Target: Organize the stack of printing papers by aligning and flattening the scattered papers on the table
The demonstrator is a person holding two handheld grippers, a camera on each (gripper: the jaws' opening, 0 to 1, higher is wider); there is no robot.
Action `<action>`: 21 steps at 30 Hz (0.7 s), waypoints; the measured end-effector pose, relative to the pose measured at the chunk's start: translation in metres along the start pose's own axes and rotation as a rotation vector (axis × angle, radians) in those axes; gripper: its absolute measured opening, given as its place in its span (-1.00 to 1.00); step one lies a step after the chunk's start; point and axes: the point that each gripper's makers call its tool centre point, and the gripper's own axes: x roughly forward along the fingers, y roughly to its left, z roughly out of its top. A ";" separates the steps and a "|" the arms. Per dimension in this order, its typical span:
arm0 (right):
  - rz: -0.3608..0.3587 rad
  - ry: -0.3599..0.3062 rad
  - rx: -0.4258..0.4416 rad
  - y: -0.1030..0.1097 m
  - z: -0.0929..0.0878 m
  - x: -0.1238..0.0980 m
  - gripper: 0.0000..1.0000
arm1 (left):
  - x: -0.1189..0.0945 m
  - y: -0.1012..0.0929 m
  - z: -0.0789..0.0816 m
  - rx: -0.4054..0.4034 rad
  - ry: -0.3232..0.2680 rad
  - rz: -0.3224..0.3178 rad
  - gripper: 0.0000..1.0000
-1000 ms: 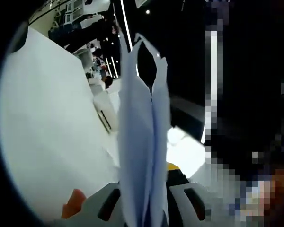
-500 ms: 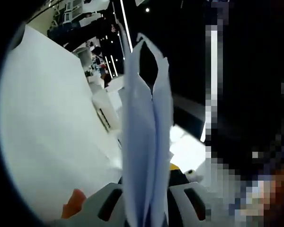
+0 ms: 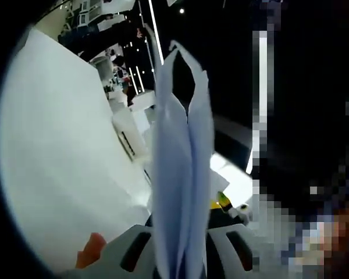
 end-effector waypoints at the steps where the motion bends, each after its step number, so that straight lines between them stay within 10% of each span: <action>1: 0.000 -0.003 -0.004 0.001 0.002 -0.001 -1.00 | 0.000 0.000 -0.001 0.000 0.001 0.000 -0.88; 21: 0.102 -0.086 -0.007 0.039 0.062 -0.022 -1.00 | 0.004 0.003 -0.004 -0.012 0.008 0.000 -0.88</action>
